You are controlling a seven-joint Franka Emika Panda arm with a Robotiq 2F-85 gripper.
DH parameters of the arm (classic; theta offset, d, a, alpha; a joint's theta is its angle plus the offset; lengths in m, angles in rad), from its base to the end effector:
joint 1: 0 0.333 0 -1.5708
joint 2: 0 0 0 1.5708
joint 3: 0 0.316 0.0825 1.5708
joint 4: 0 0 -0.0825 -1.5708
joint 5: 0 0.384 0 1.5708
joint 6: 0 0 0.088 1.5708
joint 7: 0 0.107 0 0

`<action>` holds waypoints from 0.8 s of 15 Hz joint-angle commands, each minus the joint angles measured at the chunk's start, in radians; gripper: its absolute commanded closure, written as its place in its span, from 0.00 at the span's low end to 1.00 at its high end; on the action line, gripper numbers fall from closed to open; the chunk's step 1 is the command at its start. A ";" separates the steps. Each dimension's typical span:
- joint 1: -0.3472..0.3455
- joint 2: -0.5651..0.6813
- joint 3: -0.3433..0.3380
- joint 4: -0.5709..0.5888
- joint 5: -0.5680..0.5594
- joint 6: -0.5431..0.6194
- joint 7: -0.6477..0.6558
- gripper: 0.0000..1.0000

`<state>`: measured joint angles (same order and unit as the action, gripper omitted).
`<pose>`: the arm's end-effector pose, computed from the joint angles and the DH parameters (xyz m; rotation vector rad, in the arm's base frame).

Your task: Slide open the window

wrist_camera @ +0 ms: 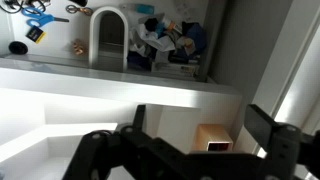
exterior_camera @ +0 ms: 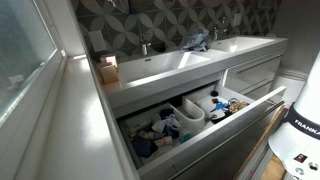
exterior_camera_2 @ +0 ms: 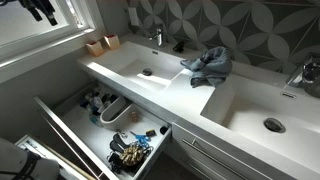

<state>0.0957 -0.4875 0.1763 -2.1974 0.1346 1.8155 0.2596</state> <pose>0.3961 0.1343 0.5785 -3.0650 0.0457 -0.1290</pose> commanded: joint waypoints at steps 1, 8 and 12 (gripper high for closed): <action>0.001 0.001 -0.001 0.002 -0.001 -0.002 0.000 0.00; 0.001 0.001 -0.001 0.002 -0.001 -0.002 0.000 0.00; 0.043 0.039 -0.018 0.033 0.055 0.155 -0.127 0.00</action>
<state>0.1033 -0.4851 0.1757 -2.1965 0.1431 1.8717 0.2181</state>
